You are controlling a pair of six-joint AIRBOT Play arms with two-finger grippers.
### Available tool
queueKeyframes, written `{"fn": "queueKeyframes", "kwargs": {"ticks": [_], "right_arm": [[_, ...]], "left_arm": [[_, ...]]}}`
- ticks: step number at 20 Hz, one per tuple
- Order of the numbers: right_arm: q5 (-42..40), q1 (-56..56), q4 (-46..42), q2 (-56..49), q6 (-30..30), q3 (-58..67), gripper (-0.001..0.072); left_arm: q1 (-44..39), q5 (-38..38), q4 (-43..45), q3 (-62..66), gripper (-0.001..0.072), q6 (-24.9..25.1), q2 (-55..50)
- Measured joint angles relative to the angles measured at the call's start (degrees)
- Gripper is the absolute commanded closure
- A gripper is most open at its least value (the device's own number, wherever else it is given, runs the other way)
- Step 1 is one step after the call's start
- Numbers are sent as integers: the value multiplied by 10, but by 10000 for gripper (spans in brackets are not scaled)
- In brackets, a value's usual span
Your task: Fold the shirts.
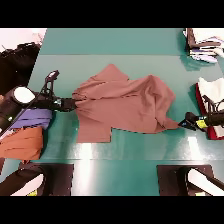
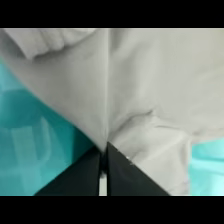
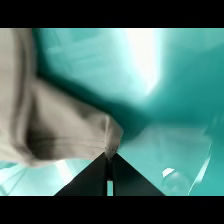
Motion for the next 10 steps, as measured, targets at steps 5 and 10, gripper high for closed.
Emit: {"fn": "queueKeyframes", "kwargs": {"ticks": [5, 10], "right_arm": [[31, 44, 2, 93, 2, 147, 699], [10, 53, 1, 176, 25, 375, 699]], "left_arm": [[0, -50, 62, 139, 680, -13, 107], [0, -77, 115, 402, 681, -18, 169]]}}
